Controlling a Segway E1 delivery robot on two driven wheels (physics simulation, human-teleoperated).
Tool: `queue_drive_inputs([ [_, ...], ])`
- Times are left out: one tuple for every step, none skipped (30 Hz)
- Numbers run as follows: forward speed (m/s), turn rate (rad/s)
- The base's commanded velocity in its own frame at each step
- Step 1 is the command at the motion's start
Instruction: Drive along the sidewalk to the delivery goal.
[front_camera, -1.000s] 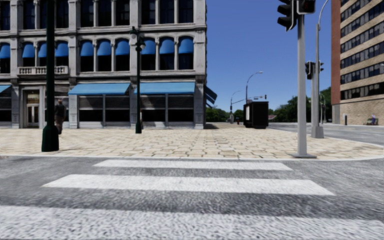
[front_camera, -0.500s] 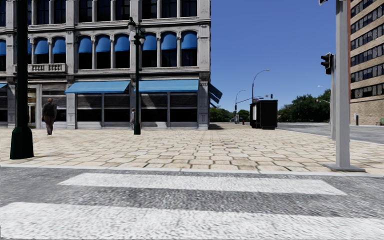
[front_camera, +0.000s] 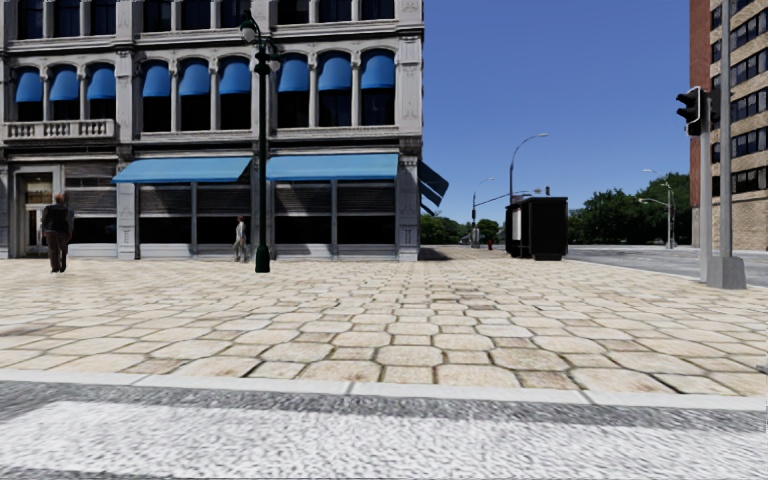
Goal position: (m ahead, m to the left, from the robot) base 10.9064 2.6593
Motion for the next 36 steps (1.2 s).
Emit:
queue_drive_inputs([
  [1.93,0.00],
  [1.92,0.00],
  [1.92,0.01],
  [1.92,0.01],
  [1.92,0.01],
  [1.92,0.01],
  [1.92,0.02],
  [1.92,0.06],
  [1.92,0.06],
  [1.91,0.09],
  [1.87,0.10],
  [1.81,0.10],
  [1.81,0.10],
  [1.75,0.10],
  [1.72,0.10],
  [1.72,0.12],
  [1.72,0.12],
  [1.72,0.13],
  [1.71,0.16],
  [1.71,0.18],
  [1.71,0.18],
  [1.71,0.20],
  [1.71,0.21],
  [1.71,0.22],
  [1.71,0.22],
  [1.71,0.23],
  [1.71,0.24],
  [1.71,0.28],
  [1.71,0.28],
  [1.72,0.33],
  [1.72,0.35],
  [1.72,0.35],
  [1.72,0.35],
  [1.72,0.35],
  [1.72,0.35],
  [1.72,0.35],
])
